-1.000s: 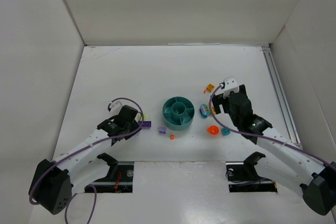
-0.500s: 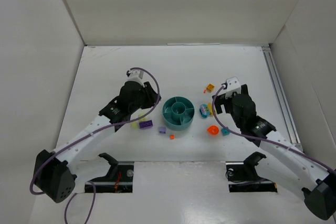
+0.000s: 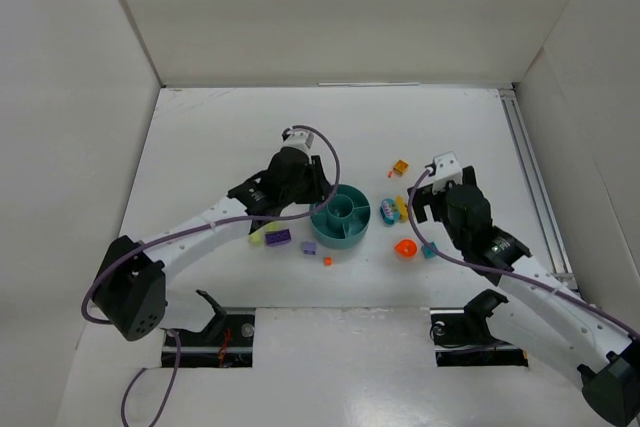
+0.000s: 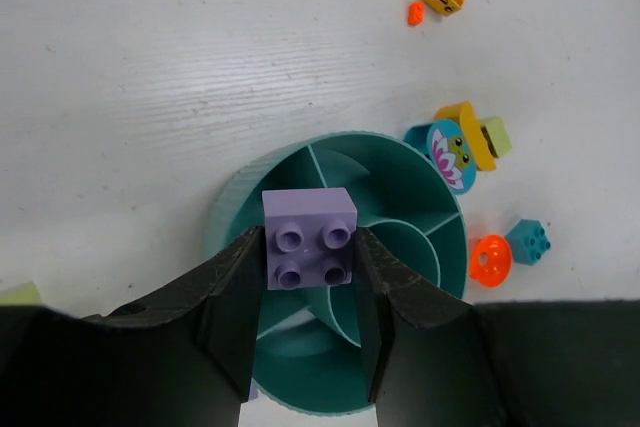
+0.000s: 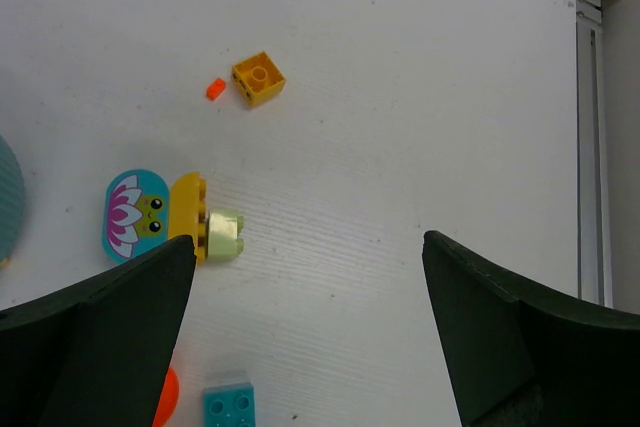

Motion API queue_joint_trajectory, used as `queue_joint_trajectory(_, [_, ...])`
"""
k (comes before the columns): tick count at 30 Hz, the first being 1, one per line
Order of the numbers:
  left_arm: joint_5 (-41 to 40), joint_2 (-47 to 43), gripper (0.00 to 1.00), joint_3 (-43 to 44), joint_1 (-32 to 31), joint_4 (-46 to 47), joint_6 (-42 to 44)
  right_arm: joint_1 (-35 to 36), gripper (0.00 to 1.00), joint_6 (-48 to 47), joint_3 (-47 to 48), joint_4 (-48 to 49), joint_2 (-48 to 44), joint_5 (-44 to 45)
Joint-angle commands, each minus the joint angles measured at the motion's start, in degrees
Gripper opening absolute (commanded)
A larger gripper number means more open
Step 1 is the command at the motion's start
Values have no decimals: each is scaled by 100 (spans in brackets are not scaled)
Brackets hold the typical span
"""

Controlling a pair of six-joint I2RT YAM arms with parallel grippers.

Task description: Sort the legos into containers by color

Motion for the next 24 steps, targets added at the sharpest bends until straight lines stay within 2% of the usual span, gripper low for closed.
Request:
queue_joint_trajectory(1, [-480,-1,26,316,-1,-68,-84,-5,100,-8,2,-119,-64,74])
queue_joint_trajectory(11, [-497,184,30,431,-256,-86,-84,-5,100,45,2,-173,-116,127])
queue_joint_trajectory(19, [-550,9,44,326,-256,-305,-137,-5,100,45,-50,-173,-169,127])
queue_joint_trajectory(24, [-436,-176,47,211,-256,-306,-137,-5,100,-8,-50,-173,-283,75])
